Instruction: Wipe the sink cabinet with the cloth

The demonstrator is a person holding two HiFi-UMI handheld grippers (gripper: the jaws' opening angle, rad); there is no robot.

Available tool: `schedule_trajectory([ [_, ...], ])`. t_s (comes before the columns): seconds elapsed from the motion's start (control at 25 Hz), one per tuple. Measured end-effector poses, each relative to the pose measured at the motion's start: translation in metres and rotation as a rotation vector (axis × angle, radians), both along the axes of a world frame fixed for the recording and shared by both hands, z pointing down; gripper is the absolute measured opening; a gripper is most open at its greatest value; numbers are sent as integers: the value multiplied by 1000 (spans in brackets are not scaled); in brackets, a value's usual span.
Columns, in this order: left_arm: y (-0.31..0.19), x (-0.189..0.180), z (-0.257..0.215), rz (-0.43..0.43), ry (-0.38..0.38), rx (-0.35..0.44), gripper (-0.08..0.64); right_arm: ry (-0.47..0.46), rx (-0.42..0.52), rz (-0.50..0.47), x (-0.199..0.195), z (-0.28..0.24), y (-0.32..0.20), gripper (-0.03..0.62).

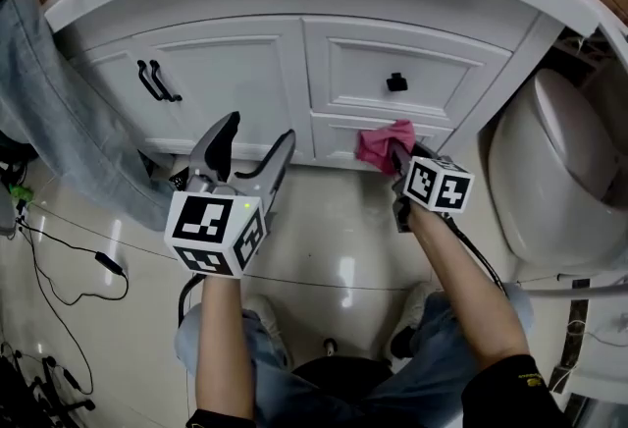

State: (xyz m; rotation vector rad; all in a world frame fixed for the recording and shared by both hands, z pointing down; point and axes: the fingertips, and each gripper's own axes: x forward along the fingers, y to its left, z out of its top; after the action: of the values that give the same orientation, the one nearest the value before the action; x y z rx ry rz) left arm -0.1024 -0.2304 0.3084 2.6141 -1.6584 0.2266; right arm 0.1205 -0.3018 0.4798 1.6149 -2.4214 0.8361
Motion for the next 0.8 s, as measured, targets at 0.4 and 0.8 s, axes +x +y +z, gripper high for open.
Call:
schedule_trajectory([
  [0.4, 4, 24, 2, 38, -5, 4, 340, 1, -19, 170, 72, 9, 7, 80],
  [0.8, 8, 11, 3, -3, -30, -9, 341, -59, 66, -374, -139, 8, 7, 78],
])
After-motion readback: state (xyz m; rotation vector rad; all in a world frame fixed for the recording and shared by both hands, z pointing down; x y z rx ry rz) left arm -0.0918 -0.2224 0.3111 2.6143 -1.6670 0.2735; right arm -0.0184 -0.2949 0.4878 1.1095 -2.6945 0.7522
